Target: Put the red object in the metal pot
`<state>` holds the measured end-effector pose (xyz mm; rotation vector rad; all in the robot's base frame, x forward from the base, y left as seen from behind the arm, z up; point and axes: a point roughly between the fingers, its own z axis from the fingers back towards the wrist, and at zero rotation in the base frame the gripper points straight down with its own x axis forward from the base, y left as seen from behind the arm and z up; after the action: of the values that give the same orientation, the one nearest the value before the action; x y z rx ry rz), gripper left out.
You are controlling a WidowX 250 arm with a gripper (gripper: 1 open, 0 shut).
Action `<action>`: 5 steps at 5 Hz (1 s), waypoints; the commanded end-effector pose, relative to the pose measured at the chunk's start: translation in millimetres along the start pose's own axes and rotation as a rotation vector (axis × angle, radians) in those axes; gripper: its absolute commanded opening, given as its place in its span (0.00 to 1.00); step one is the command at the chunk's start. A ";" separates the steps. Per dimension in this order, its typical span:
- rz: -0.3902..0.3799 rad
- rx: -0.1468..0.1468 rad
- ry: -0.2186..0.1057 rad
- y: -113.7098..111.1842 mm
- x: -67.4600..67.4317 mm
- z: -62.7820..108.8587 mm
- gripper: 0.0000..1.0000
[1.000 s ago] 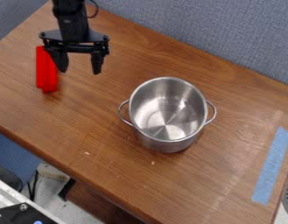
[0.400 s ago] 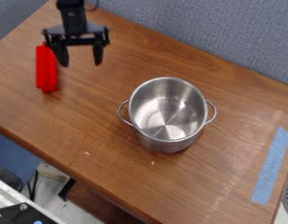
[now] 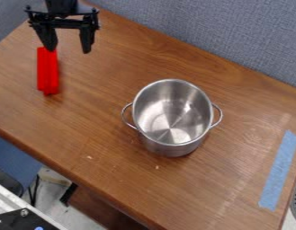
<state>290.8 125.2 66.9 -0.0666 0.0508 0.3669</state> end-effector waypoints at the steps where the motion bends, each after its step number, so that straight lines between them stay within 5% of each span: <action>1: -0.154 0.015 -0.066 -26.4 3.4 27.2 1.00; 3: -0.397 0.061 -0.095 -59.4 1.2 41.8 1.00; 5: -0.493 0.066 -0.058 -33.1 8.6 -17.3 1.00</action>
<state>305.1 93.0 39.4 -0.0230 0.0241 -0.1159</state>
